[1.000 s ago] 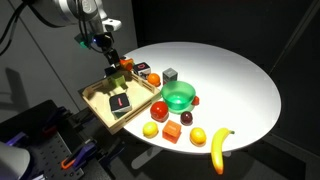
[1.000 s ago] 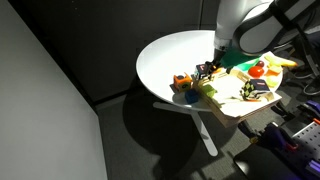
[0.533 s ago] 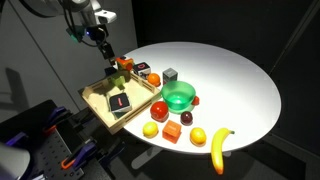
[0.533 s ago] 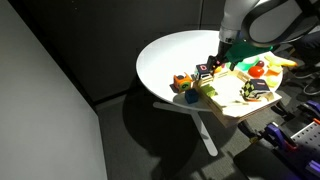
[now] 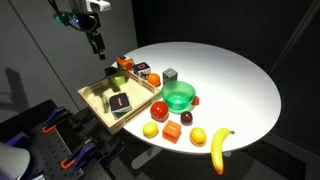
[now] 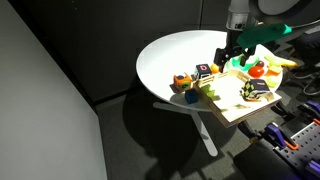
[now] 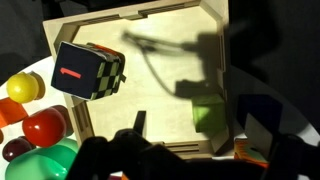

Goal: Put the yellow block in the crate

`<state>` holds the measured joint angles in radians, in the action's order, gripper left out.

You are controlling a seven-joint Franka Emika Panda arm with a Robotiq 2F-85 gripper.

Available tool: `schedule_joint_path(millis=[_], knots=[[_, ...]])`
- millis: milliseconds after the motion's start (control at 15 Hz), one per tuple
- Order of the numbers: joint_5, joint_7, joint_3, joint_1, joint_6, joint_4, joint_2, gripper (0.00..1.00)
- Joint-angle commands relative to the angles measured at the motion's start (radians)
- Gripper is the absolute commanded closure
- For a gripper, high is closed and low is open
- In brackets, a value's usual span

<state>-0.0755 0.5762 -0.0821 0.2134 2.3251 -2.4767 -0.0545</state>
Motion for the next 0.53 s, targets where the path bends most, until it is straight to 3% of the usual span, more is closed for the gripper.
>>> schedule_joint_path(millis=[0,467], knots=[[0.003,-0.027,-0.029,-0.038,-0.056,-0.005,-0.071,0.00],[0.005,-0.011,-0.050,-0.062,-0.030,0.000,-0.080,0.00]])
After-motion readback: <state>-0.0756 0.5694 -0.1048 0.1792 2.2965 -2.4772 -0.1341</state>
